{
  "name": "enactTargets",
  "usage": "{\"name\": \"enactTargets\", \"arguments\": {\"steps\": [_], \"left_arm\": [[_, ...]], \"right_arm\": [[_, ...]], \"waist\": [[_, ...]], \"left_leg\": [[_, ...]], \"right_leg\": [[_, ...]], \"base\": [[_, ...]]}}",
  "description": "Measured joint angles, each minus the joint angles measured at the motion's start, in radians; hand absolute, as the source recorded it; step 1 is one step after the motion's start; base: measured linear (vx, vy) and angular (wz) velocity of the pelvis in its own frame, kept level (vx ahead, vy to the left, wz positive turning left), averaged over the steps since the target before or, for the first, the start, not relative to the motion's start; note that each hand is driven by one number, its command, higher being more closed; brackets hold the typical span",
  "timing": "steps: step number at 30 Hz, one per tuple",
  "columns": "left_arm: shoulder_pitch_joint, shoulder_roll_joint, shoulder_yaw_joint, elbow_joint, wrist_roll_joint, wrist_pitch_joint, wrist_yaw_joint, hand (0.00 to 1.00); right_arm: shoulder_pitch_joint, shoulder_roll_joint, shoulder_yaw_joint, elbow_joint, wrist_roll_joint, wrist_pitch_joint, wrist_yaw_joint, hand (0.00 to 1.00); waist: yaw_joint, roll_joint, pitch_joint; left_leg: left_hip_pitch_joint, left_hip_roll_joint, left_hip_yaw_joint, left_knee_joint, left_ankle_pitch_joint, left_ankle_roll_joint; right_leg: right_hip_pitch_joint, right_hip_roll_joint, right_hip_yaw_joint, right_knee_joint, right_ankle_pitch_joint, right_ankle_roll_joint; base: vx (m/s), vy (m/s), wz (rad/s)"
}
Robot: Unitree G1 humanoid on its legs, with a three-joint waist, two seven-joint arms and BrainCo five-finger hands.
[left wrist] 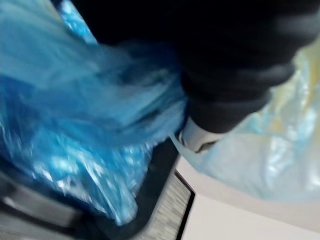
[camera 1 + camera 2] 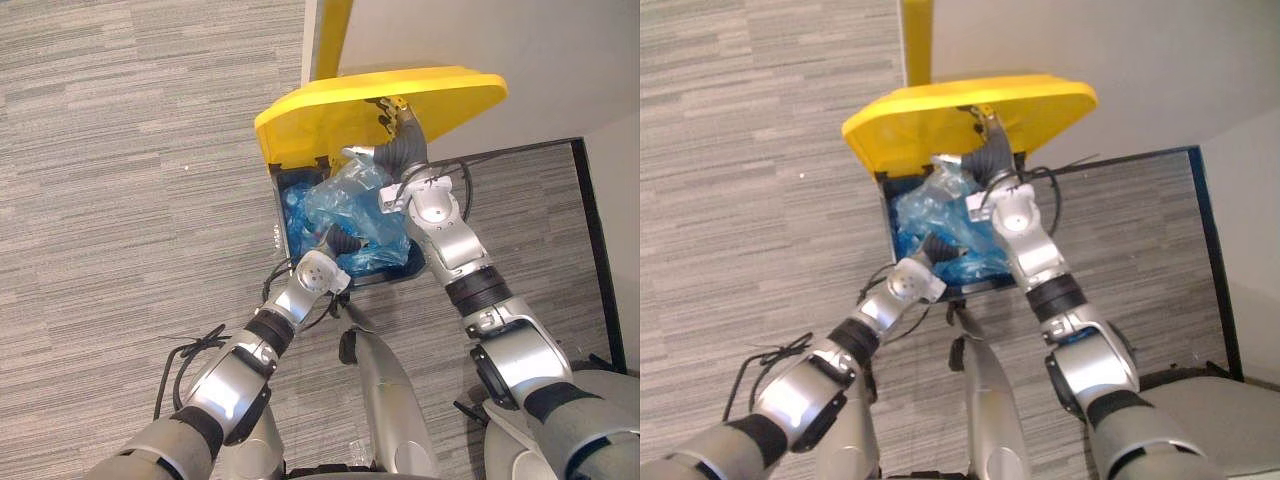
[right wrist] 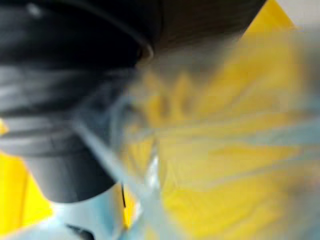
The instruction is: Gather rubbish on tea table into small bin, then transfer packed bag to large trash can.
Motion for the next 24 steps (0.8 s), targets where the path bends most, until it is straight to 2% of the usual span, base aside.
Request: {"name": "enactTargets", "arguments": {"steps": [4,10,15,19,22,24], "left_arm": [[0.001,-0.007,0.061,0.038,0.097,0.037,0.003,0.00],[0.030,-0.008,0.073,0.036,0.103,0.042,0.003,0.00],[0.102,0.006,0.067,-0.040,0.057,0.034,0.003,0.00],[0.222,0.057,0.067,-0.147,0.011,0.010,0.001,0.00],[0.338,0.095,0.085,-0.201,-0.027,-0.007,-0.006,0.00],[0.443,0.114,0.134,-0.226,-0.058,-0.010,-0.021,0.00]], "right_arm": [[-0.002,0.002,0.024,0.000,-0.005,0.000,0.005,0.00],[0.016,0.019,0.035,0.000,-0.011,0.022,0.027,0.00],[0.129,0.042,0.016,-0.004,-0.045,0.021,0.040,0.00],[0.301,0.067,-0.062,-0.002,-0.086,0.028,0.047,0.00],[0.410,0.078,-0.111,0.021,-0.108,0.030,0.054,0.00],[0.492,0.084,-0.143,0.052,-0.128,0.037,0.063,0.00]], "waist": [[0.003,0.000,0.000],[0.006,0.002,0.000],[0.022,0.005,-0.001],[0.038,0.013,-0.006],[0.042,0.029,-0.029],[0.045,0.046,-0.041]], "left_leg": [[0.017,-0.005,0.005,0.001,0.000,0.001],[0.072,-0.006,0.003,-0.005,-0.004,0.008],[0.128,-0.016,0.000,-0.039,0.006,0.012],[0.209,-0.027,-0.008,-0.083,0.024,0.014],[0.244,-0.042,-0.010,-0.107,0.028,0.022],[0.290,-0.046,-0.011,-0.124,0.031,0.027]], "right_leg": [[0.006,-0.007,0.004,0.020,-0.007,0.001],[0.054,-0.010,0.002,0.037,-0.022,-0.002],[0.097,-0.015,0.000,0.037,-0.026,-0.002],[0.163,-0.021,-0.005,0.037,-0.039,0.003],[0.197,-0.031,-0.005,0.025,-0.048,0.014],[0.238,-0.034,-0.007,0.019,-0.053,0.022]], "base": [[0.02,0.005,0.00],[0.00,-0.002,0.01],[0.00,-0.020,0.04],[0.01,-0.022,0.06],[0.00,0.006,0.05],[0.01,0.026,0.04]]}}
